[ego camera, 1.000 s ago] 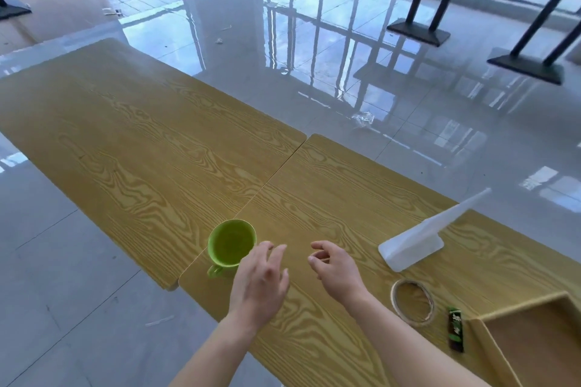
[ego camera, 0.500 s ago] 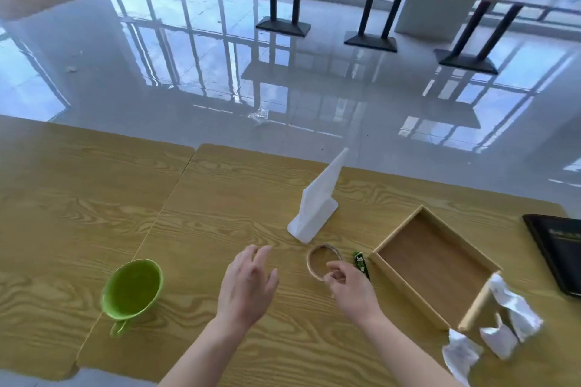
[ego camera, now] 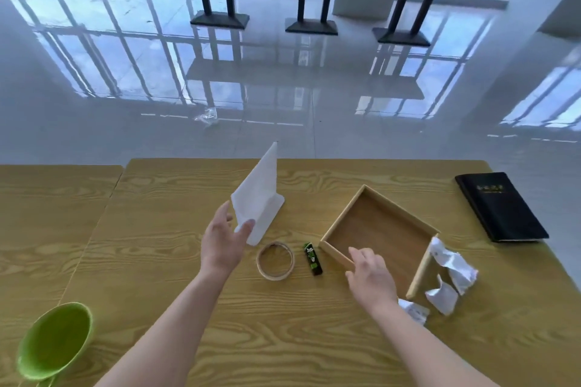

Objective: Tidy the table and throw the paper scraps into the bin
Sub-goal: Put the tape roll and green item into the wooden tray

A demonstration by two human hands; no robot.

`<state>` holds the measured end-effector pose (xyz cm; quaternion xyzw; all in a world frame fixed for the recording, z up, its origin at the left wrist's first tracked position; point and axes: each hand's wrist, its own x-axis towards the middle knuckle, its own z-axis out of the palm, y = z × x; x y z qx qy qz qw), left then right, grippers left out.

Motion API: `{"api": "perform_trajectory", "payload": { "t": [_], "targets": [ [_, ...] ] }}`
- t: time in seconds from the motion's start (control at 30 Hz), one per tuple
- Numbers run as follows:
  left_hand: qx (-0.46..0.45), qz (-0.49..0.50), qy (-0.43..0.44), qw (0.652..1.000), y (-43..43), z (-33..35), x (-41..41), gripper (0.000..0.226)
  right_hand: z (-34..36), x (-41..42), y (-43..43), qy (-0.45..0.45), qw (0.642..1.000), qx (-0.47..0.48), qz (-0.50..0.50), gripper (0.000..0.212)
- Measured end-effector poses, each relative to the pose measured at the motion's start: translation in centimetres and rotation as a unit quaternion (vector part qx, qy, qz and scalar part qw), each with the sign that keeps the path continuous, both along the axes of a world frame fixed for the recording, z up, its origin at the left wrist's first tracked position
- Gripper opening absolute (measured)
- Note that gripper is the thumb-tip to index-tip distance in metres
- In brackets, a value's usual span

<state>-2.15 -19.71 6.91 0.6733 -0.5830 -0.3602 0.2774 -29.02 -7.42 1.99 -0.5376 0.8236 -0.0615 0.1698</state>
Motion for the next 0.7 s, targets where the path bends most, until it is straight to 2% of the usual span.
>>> {"api": "perform_trajectory", "payload": {
  "t": [0.13,0.17,0.3,0.6,0.67,0.7],
  "targets": [
    [0.012,0.032,0.019,0.999,-2.3,0.7,-1.1,0.015,-1.2,-1.3,-0.1,0.048,0.996,0.058,0.05,0.037],
    [0.009,0.027,0.006,1.0,-2.7,0.6,-1.3,0.013,-1.5,-1.6,-0.1,0.053,0.995,0.059,0.059,0.032],
    [-0.011,-0.009,-0.074,0.997,-3.8,0.0,-0.9,0.027,-1.9,-2.8,-0.8,0.033,0.997,0.036,0.067,0.026],
    [-0.064,0.029,-0.109,0.992,2.5,-1.0,4.1,0.046,-2.2,-1.8,-2.1,-0.023,0.995,0.038,0.085,0.021],
    [-0.074,0.022,-0.099,0.992,4.2,-1.0,4.7,0.035,-2.3,-0.7,-2.5,-0.032,0.996,0.029,0.08,0.018],
    [-0.078,0.013,-0.085,0.993,5.0,-0.9,4.8,0.021,-2.4,-0.2,-2.7,-0.035,0.996,0.022,0.072,0.017]
  ]
}}
